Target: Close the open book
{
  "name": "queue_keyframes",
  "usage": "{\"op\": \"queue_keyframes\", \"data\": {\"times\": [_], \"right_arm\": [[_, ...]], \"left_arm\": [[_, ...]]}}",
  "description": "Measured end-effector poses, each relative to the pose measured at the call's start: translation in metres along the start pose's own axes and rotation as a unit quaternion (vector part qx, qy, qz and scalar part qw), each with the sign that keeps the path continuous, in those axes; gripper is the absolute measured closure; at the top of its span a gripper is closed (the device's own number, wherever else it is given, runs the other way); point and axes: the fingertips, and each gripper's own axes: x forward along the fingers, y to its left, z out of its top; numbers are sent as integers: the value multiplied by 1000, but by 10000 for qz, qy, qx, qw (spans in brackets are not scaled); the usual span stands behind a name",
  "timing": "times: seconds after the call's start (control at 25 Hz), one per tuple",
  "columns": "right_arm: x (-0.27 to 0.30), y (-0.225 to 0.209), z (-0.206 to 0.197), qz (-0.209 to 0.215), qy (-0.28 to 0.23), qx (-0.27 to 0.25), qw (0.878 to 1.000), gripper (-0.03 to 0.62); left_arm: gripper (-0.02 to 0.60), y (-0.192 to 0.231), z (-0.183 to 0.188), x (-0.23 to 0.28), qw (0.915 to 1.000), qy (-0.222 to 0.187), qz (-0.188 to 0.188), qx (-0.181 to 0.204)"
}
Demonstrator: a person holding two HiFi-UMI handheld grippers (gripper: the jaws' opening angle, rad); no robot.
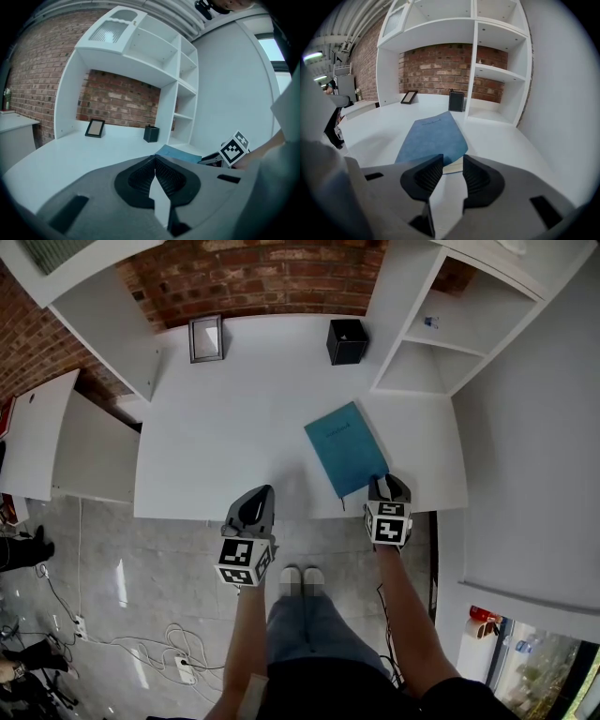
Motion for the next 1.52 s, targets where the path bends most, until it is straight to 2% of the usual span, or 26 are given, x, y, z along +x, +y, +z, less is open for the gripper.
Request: {"op": "queue_keyframes", "data": {"times": [0.32,0.52,0.76,1.0,1.52], "right_arm": [[-20,-14,14,-95,-190,128,9997,480],[-48,-14,49,-3,-902,178,9958,480],[-96,-3,118,235,-2013,90,9792,480],[-143,7,170,364,-2807,147,9590,494],[-203,10,202,357,-3608,382,9312,591]], "left_arm": [[574,-12,26,4,9996,-236,-106,146],[574,-19,51,1,9983,-465,-151,320],[574,-25,92,-10,9948,-813,-163,596],[574,-25,130,-26,9899,-1167,-137,799],[574,-29,182,-47,9799,-1699,-112,1041]]}}
